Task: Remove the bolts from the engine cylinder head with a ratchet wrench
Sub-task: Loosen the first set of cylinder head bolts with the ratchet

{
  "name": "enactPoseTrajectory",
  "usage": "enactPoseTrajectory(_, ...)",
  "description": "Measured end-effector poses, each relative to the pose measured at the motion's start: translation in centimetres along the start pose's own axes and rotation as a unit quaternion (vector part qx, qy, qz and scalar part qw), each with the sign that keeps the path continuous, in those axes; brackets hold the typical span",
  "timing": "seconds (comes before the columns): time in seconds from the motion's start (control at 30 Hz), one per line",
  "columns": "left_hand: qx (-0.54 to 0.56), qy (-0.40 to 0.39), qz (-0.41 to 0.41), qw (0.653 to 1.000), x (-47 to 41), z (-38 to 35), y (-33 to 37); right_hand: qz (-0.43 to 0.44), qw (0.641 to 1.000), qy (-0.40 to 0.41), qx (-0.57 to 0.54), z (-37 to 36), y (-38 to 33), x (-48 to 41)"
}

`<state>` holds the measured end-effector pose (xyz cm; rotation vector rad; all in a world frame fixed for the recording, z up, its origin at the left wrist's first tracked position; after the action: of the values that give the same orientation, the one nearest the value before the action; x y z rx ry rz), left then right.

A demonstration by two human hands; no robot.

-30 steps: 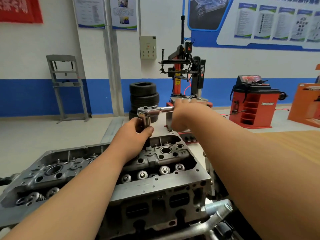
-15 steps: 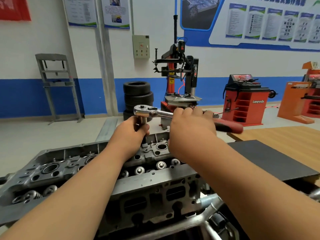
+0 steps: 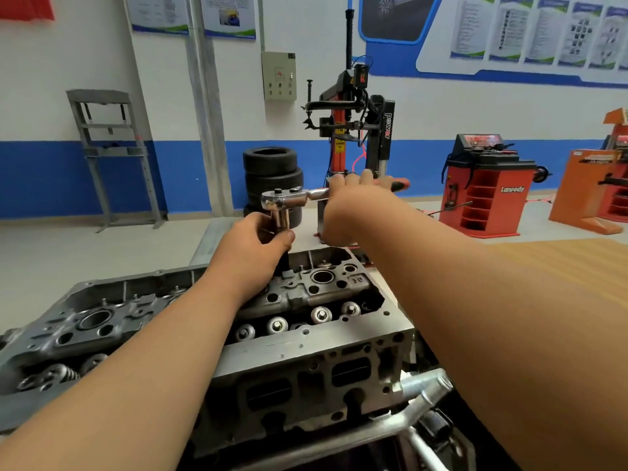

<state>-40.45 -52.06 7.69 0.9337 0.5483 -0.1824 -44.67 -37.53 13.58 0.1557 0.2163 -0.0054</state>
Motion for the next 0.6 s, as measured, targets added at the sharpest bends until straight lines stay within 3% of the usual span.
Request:
enactPoseTrajectory(0.2,-0.013,-0.025,0.003,1.000,0.1,-0.3,-0.1,0.004,0.998,-0.017,-0.059,-0.1,-1.2,-1.4)
enactPoseTrajectory(0.47,0.011,-0.030,0.006,0.999,0.3,-0.7,0.0,-0.065,0.994,0.065,0.064,0.4,0.7,4.3)
enactPoseTrajectory(0.6,0.024,-0.026,0.000,0.999,0.2,-0.7,-0.2,0.024,0.992,0.122,0.005,1.1,0.7,10.3)
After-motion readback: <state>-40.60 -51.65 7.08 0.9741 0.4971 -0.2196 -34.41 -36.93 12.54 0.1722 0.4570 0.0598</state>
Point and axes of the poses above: each hand's wrist, its own x-axis away from the middle knuckle, its own z-axis out of the back of the hand, y = z × x, the point moved 5 cm from there along -x, towards the middle knuckle, and after that the axes turned 7 degrees about -z, right-handed, at the moved point
